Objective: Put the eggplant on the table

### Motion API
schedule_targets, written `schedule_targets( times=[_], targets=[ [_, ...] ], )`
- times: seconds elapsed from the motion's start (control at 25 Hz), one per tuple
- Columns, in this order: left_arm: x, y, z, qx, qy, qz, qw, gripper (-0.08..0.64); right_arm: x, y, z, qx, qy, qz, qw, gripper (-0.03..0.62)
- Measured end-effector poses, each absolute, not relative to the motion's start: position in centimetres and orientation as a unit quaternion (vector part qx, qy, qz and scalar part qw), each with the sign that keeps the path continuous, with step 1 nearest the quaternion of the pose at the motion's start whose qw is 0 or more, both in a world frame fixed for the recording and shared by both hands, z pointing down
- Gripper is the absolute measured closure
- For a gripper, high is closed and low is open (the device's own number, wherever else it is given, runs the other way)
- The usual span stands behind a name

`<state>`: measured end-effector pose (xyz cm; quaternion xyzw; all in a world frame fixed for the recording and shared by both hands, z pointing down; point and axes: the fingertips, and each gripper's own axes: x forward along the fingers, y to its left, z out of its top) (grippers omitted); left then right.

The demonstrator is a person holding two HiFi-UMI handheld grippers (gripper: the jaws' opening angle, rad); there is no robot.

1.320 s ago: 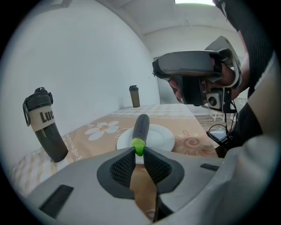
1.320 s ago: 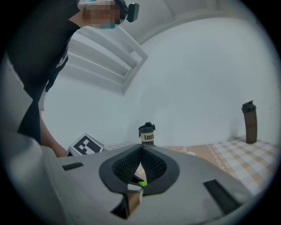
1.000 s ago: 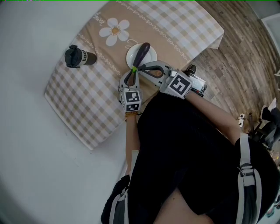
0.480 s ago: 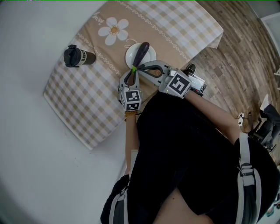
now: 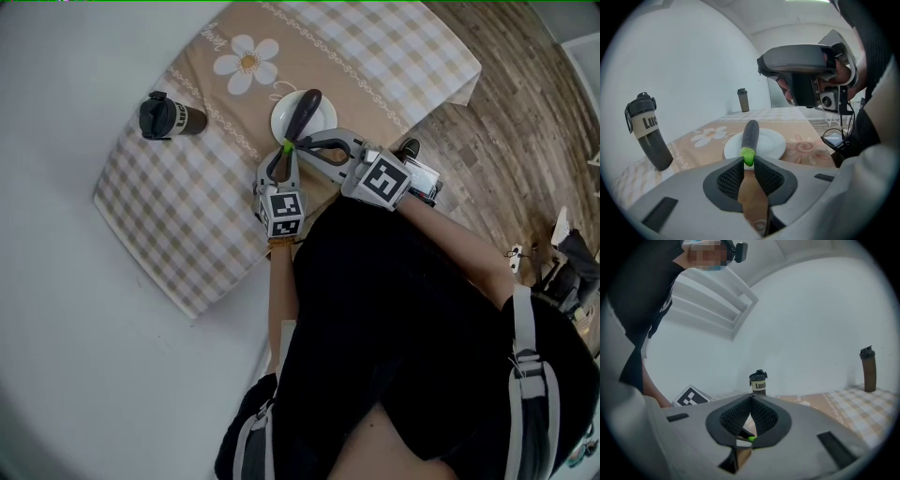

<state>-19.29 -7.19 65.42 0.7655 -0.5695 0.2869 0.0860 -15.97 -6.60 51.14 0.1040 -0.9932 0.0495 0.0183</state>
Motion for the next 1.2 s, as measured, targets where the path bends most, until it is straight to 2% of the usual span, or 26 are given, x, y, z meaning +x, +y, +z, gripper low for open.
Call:
schedule_targets(
  times=[0.16, 0.2, 0.24, 1.2],
  targets=[
    [-19.3, -7.0, 65.4, 0.767, -0.569, 0.284, 0.088, 0.484, -16.1, -6.4, 51.2, 0.101, -0.994, 0.048, 0.020, 0.586],
    [-19.3, -7.0, 65.4, 0.768, -0.568, 0.283, 0.090, 0.418, -16.1, -6.4, 51.2, 0.100, -0.994, 0.047, 0.021, 0.586],
    [-19.2, -7.0, 65.4, 0.769, -0.566, 0.282, 0.091, 0.405, -16.1, -6.4, 51.2, 0.100, -0.994, 0.047, 0.021, 0.586],
    [-20.9, -7.1, 61.0, 0.757, -0.606, 0.235, 0.064, 0.405, -16.8, -6.0, 51.2, 0.090, -0.995, 0.045, 0.014, 0.586]
  ],
)
